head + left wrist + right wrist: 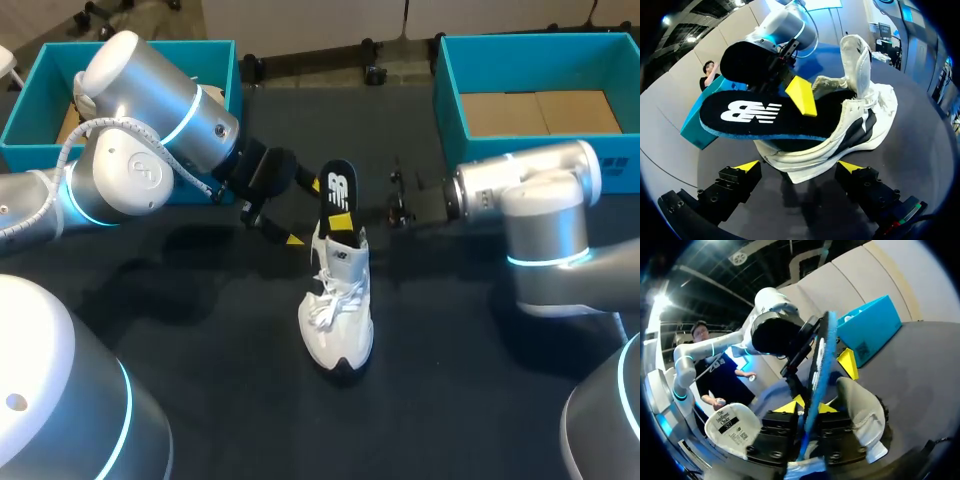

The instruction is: Take the shoe out of the shoebox, open the shoe tongue, remove and reinsert the insole, then place the shoe into the shoebox

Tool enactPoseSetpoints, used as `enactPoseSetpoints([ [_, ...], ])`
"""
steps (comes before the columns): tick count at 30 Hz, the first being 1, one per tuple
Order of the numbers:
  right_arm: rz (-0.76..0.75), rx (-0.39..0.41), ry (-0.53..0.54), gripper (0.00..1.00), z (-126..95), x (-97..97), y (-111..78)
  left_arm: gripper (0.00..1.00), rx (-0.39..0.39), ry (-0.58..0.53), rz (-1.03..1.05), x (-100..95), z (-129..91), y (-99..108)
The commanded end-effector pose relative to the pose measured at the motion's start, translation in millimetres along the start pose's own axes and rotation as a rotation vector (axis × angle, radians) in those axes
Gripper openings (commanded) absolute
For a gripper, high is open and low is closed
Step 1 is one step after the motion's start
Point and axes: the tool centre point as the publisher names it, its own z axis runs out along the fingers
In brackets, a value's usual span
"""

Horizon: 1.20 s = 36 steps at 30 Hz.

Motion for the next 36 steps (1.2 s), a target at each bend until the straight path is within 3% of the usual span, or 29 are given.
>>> enactPoseSetpoints([
  [1, 0.007, 0.015, 0.013, 0.00, 2, -2.2, -2.0, 1.00, -0.003, -0.001, 0.000, 0.7, 0, -1],
  [10, 0.075, 0.057, 0.056, 0.00, 9, 12.5, -23.5, 1.00, -0.003, -0.001, 0.000, 0.7, 0, -1],
  [17, 0.092, 0.068, 0.045, 0.00, 5, 20.0, -26.9, 1.00, -0.003, -0.001, 0.000, 0.7, 0, -1],
  [18, 0.090, 0.070, 0.042, 0.11, 3, 19.9, -24.7, 1.00, -0.003, -0.001, 0.000, 0.7, 0, -1],
  [21, 0.076, 0.071, 0.027, 0.31, -1, 18.3, -18.6, 1.00, -0.003, -0.001, 0.000, 0.7, 0, -1],
  [23, 0.065, 0.073, 0.020, 0.35, -3, 16.7, -13.5, 1.00, -0.003, -0.001, 0.000, 0.7, 0, -1],
  [31, 0.046, 0.088, 0.006, 0.36, -7, 12.9, -1.2, 1.00, -0.003, -0.001, 0.000, 0.7, 0, -1],
  [35, 0.047, 0.107, 0.006, 0.30, -8, 8.5, 4.6, 1.00, -0.003, -0.001, 0.000, 0.7, 0, -1],
  [36, 0.049, 0.110, 0.006, 0.22, -8, 7.9, 5.1, 1.00, -0.003, -0.001, 0.000, 0.7, 0, -1],
])
